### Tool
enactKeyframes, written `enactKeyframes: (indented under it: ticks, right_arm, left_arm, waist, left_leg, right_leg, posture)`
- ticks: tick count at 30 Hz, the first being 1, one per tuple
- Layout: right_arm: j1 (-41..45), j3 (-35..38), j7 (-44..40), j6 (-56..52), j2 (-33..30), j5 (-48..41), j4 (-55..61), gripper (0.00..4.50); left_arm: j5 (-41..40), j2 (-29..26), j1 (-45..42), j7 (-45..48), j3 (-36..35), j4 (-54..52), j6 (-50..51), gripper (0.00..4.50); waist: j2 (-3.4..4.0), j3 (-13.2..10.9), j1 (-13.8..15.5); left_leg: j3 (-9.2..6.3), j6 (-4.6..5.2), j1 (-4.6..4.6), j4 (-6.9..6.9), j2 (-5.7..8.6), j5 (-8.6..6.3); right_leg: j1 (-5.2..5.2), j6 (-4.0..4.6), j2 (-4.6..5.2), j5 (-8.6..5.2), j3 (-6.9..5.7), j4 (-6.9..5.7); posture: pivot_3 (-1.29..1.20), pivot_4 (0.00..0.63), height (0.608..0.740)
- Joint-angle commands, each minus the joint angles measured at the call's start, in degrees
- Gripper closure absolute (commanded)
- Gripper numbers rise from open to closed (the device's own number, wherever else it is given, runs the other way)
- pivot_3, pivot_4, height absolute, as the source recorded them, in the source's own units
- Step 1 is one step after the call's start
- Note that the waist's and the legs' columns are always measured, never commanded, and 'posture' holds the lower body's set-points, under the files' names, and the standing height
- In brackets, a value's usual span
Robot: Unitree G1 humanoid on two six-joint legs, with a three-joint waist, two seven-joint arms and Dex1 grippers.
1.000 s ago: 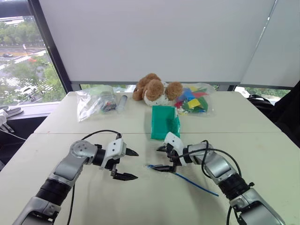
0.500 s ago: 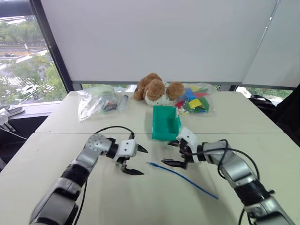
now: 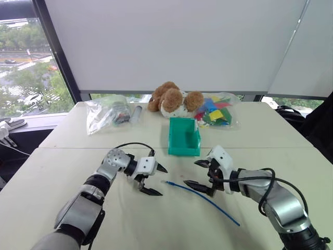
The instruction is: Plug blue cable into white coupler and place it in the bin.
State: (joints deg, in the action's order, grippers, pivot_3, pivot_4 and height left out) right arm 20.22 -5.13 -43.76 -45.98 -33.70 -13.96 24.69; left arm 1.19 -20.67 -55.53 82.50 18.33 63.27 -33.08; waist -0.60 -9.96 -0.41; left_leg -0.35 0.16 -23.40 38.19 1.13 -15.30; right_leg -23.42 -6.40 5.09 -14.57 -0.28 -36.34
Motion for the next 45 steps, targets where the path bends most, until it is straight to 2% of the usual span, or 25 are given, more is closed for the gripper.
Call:
enactKeyframes:
  ticks: [1,4,10,11,15,19,22,29,37,45]
  right_arm:
    - [0.26,1.17,1.31,-0.23,-0.23,-1.24,2.85,0.02]
    - [0.33,0.78,1.91,-0.48,-0.4,-1.68,3.15,0.0]
    - [0.33,0.27,2.49,-1.01,-0.76,-2.2,3.79,0.0]
    - [0.28,0.24,2.58,-1.17,-0.85,-2.32,4.03,0.0]
    - [-0.82,1.39,2.97,-3.53,-1.23,-4.54,7.73,0.0]
    - [-2.53,7.42,4.3,-10.02,1.41,-13.33,15.28,0.0]
    - [-4.02,14.47,7.26,-17.4,5.82,-23.88,21.36,0.0]
    - [-5.52,19.09,15.83,-23.13,12.65,-33.44,21.08,0.0]
    - [-0.97,19.44,24.57,-21.08,20.52,-36.06,12.38,0.0]
    - [0.63,18.81,26.81,-19.39,20.75,-39.76,10.06,0.0]
  left_arm:
    - [1.51,0.95,-1.27,-0.28,-0.62,2.21,0.11,0.26]
    - [2.04,1.43,-1.68,-0.55,-0.74,3.27,0.08,1.24]
    - [3.79,1.96,-2.37,-1.03,-0.46,4.8,1.3,4.29]
    - [4.23,1.85,-2.48,-1.17,-0.25,4.95,1.83,4.4]
    - [0.54,1.9,-3.86,2.67,-3.17,4.12,10.12,4.4]
    - [-5.93,1.97,-4.97,8.36,-8.34,-0.42,25.8,4.4]
    - [-12.71,1.53,-4.13,9.99,-11.82,-9.27,42.5,4.4]
    - [-23.36,0.47,2.49,5.48,-15.85,-34.29,66.95,4.4]
    - [-29.32,-0.88,8.5,-0.32,-16.1,-48.48,76.12,4.4]
    - [-30.83,-2.02,9.91,-2.37,-15.41,-50.36,76.84,4.4]
  waist:
    - [0.0,0.0,0.07]
    - [0.0,0.0,0.25]
    - [0.0,0.0,0.65]
    - [0.0,0.0,0.66]
    - [-0.01,0.01,0.62]
    - [-0.02,-0.01,0.64]
    - [-0.05,-0.03,0.66]
    - [-0.03,-0.02,0.62]
    - [0.01,0.0,-0.24]
    - [0.02,0.0,-0.23]
  left_leg:
    - [-0.01,0.0,0.0,0.01,0.0,0.0]
    - [-0.01,0.0,0.01,0.02,0.0,0.0]
    - [-0.01,0.0,0.01,0.03,0.01,0.0]
    - [-0.01,0.0,0.01,0.03,0.0,0.0]
    - [-0.01,0.0,0.01,0.03,0.0,0.0]
    - [-0.04,0.01,-0.03,0.02,-0.02,-0.01]
    - [-0.11,0.02,-0.07,0.02,-0.14,-0.01]
    - [-0.15,0.01,-0.04,0.01,-0.17,-0.01]
    - [-0.15,0.0,0.0,0.01,-0.15,0.0]
    - [-0.14,0.0,0.0,-0.03,-0.14,0.0]
  right_leg:
    - [0.01,-0.01,0.0,0.0,0.0,0.0]
    - [0.03,-0.02,0.0,0.01,0.0,0.0]
    - [0.03,-0.03,0.0,0.02,0.0,0.0]
    - [0.03,-0.03,-0.01,0.02,0.0,0.0]
    - [0.02,-0.03,-0.02,0.02,0.0,0.0]
    - [-0.01,-0.03,-0.05,0.02,-0.01,0.0]
    - [-0.01,-0.03,-0.05,0.02,-0.02,0.0]
    - [0.02,-0.03,-0.03,0.02,0.02,0.0]
    - [-0.01,-0.03,-0.04,0.02,0.05,-0.08]
    - [-0.02,-0.02,-0.04,0.01,0.05,-0.07]
  posture:
    - [0.0,0.15,0.74]
    - [0.0,0.15,0.74]
    - [0.0,0.15,0.74]
    - [0.0,0.15,0.74]
    - [0.0,0.15,0.74]
    - [0.0,0.15,0.74]
    - [0.0,0.15,0.74]
    - [0.0,0.15,0.74]
    - [0.0,0.15,0.74]
    - [0.0,0.15,0.74]
